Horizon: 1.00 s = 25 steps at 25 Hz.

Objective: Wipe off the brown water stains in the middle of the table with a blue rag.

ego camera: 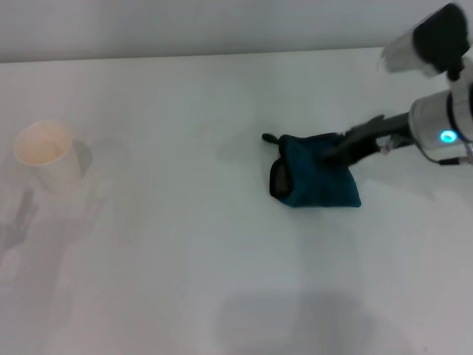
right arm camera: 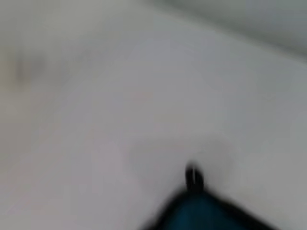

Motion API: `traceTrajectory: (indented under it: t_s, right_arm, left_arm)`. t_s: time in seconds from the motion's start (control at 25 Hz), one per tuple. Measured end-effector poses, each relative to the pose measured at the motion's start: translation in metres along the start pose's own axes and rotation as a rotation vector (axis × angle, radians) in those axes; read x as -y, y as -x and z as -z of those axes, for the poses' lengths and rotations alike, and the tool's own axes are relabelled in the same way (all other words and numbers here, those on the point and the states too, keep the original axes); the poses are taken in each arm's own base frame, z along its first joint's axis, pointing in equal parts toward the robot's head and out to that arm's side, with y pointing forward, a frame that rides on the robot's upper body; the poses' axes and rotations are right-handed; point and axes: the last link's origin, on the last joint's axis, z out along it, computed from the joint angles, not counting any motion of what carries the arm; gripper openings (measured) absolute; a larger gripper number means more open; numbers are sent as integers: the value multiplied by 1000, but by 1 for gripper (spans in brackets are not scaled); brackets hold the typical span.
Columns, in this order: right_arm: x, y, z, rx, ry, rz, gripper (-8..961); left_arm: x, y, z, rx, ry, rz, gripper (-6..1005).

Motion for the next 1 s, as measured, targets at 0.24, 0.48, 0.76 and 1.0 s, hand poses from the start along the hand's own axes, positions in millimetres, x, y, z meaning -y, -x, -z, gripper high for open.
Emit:
traceTrajectory:
  t_s: [0.24, 0.48, 0.76, 1.0]
  right_arm:
    - [12, 6, 23, 282, 166, -307, 622]
    - [33, -13, 63, 798, 370, -576, 730]
    - [55, -65, 86, 1150, 88, -542, 836]
    - [45, -90, 70, 1162, -373, -109, 832]
  left_arm:
    - [0, 0, 1, 0, -3, 0, 882]
    - [0, 0, 1, 2, -2, 0, 881]
    - [1, 0, 1, 2, -4, 1, 880]
    - [1, 1, 1, 3, -7, 1, 880]
